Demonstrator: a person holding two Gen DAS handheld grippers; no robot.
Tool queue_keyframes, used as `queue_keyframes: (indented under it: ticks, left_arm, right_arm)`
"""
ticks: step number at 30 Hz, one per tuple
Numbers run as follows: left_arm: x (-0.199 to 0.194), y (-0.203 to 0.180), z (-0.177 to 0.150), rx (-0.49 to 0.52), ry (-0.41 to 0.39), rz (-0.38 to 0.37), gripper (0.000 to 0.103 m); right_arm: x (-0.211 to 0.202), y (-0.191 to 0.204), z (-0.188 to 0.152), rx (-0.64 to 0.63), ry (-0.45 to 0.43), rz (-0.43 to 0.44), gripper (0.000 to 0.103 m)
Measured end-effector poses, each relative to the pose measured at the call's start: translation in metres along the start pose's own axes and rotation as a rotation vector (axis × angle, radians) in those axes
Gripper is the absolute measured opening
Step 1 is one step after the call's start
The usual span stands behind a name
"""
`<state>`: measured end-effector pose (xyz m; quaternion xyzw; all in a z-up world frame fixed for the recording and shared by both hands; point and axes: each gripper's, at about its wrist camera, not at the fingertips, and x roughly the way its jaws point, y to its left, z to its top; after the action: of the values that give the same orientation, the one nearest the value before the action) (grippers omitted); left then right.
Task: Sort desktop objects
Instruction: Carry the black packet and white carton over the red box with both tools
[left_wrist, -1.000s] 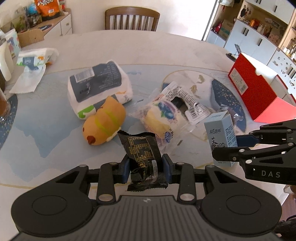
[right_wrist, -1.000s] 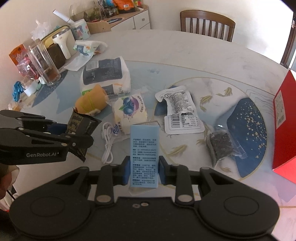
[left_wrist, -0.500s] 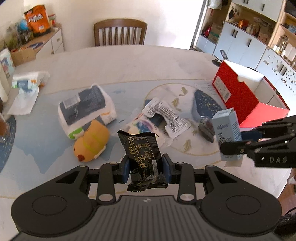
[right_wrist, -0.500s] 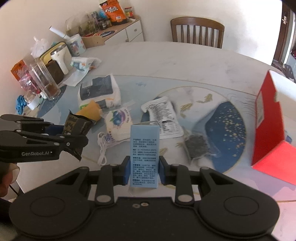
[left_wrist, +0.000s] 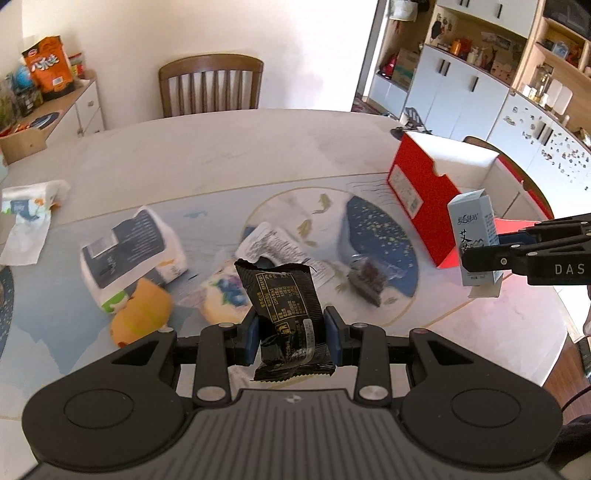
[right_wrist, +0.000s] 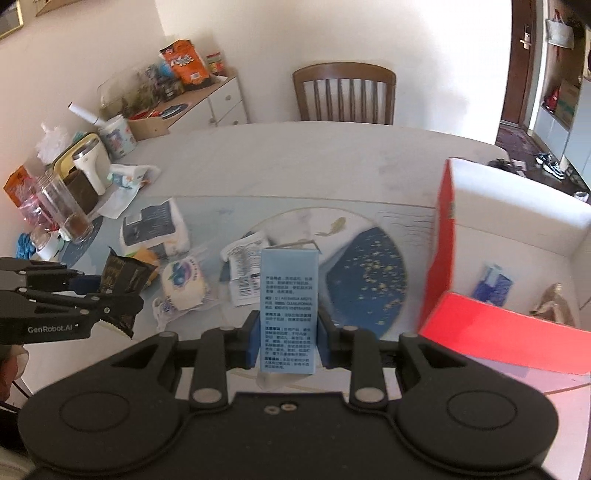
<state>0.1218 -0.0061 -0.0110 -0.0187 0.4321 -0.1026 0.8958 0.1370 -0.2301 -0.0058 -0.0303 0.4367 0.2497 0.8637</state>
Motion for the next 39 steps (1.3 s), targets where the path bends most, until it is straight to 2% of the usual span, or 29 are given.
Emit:
queue_keyframes:
  ticks: [15, 28, 39]
  left_arm:
    - [0.012, -0.061, 0.035, 0.050, -0.029, -0.040, 0.034]
    - [0.038, -0.126, 0.074, 0.127, -0.045, -0.104, 0.034]
    - [0.067, -0.180, 0.103, 0.233, -0.040, -0.155, 0.034]
  right_arm:
    - [-0.031, -0.064, 0.004, 0.078, -0.075, -0.007, 0.029]
    - [-0.047, -0.121, 0.006, 0.110, -0.088, -0.042, 0.029]
    - [-0.050, -0.166, 0.013, 0.138, -0.079, -0.102, 0.029]
